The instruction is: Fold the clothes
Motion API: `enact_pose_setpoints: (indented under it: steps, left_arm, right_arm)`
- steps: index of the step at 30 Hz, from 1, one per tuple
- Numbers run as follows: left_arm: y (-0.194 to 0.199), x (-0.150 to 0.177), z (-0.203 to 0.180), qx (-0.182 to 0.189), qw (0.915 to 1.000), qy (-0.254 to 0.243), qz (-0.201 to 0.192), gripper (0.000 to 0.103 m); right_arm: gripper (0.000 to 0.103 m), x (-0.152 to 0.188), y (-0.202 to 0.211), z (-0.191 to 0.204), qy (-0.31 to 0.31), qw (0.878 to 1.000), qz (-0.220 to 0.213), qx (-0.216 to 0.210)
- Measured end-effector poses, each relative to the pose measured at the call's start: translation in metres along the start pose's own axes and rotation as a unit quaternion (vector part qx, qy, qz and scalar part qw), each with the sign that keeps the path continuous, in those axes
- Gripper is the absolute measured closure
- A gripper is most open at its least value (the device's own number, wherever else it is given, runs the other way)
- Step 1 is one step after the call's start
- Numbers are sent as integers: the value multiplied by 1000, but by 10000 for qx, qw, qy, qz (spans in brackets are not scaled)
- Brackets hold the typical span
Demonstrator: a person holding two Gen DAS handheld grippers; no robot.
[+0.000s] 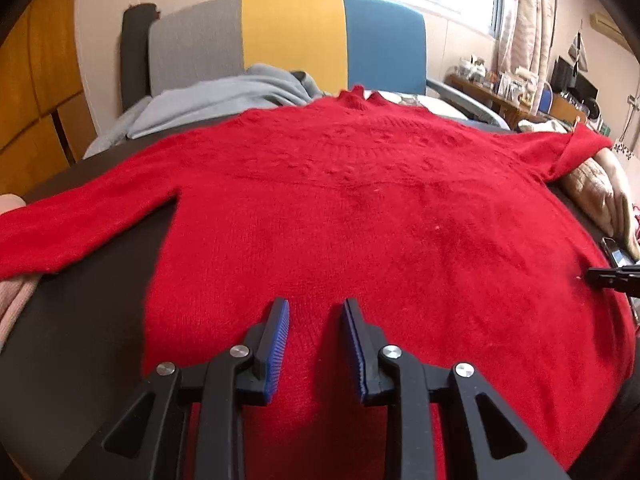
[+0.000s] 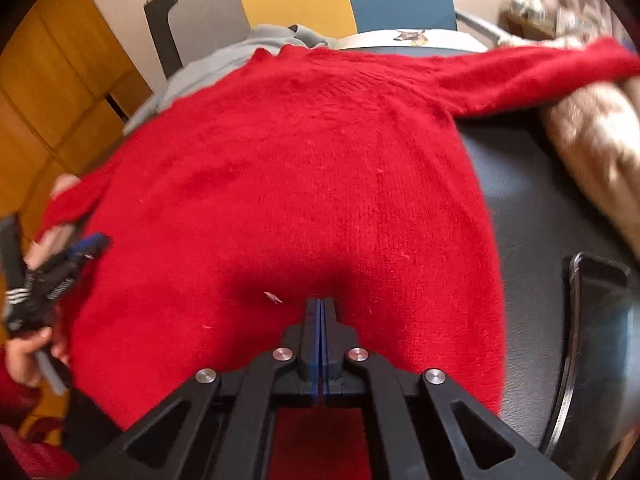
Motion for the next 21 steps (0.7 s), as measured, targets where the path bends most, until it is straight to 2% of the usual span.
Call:
enact_pose_setpoints:
  steps: [1,2,4,6,7,10,12,13,16,21]
  left_arm:
    - [1,-4,-4,64,10000,-9,57,76]
    - [0,-12,-7,137,9999,15,46,76]
    - [-3,-28,-12,207,9998,48,-29,76]
    - [-7,-42,-17,155,9998,27,-127,76]
    - [-11,-48,-20,125,9999,-9,-119,76]
    - [-31,-54,-27,-13,9999,-142,54,76]
    - [-45,-49,-30,-230,9991,-266,217,76]
    - [-46,-47,-31,-275,9991,-290,133,76]
    - [-46,-43,-35,-381,9985,-376,-101,75]
    - [-47,-41,-36,-449,9980,-425,-155,75]
  right_arm:
    - [94,-4,8,-3,-56,9999,-64,-61]
    - [88,-11,18,-8,-40,9996,-263,54]
    - [75,-34,54,-24,-107,9951,-908,368]
    - [43,-63,98,-50,-336,9824,-1680,746]
    - [39,-80,120,-66,-499,9732,-2039,942]
    - [39,-123,175,-112,-787,9490,-2649,1518]
    - [39,-150,202,-146,-1054,9347,-2787,1938]
    - [39,-162,214,-161,-1180,9277,-2841,2117]
    - [39,-194,224,-189,-1417,9149,-2794,2545]
    - [38,-218,219,-234,-1729,9051,-2376,3074]
Point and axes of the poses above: each gripper's, at about its wrist camera, not at the fingertips, and y roughly against the way its jaws point, z to its left, x to its underside, the point moved 9 cm from there along -y, roughly the way its jaws point, and after that the axes turned 15 degrees about -x, right-handed, at the moved point
